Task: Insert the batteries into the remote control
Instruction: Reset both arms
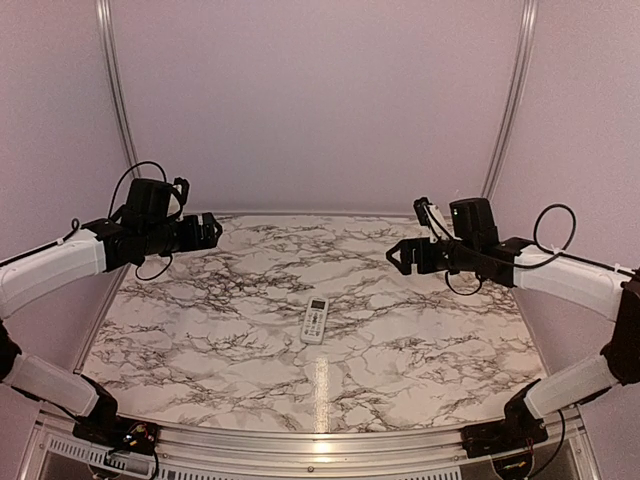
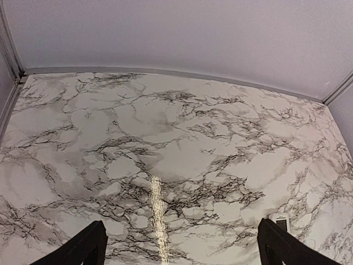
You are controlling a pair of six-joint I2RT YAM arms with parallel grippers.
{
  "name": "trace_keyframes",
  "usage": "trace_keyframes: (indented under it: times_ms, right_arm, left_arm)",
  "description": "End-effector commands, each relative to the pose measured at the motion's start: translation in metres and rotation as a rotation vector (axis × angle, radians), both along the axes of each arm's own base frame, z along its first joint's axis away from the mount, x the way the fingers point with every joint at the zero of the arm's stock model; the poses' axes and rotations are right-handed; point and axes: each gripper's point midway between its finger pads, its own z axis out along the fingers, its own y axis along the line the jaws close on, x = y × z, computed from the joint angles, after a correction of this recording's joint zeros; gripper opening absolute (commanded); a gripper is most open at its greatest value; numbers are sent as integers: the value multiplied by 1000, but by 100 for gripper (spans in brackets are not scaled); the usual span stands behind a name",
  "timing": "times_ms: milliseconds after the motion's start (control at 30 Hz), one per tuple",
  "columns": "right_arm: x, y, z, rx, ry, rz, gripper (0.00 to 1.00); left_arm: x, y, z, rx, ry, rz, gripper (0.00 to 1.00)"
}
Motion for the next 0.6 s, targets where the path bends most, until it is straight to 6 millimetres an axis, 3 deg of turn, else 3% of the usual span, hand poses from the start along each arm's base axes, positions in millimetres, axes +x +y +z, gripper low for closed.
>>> trace_keyframes:
  times_ms: [0,267,433,567]
  right_arm:
    - [5,-15,-14,59,-18,-21,98]
    - [-12,-19,-60,82,37,-3,99]
    - [-18,-19,-63,83,40,15,99]
    - [-18,-17,-53,88,20,31,99]
  left_arm:
    - [-6,23,-41,62,78,32,99]
    - [-28,34,-77,13,111,72,99]
    - [-40,41,-92,2,135,95,99]
    - [-42,41,-79,-18,92,91,99]
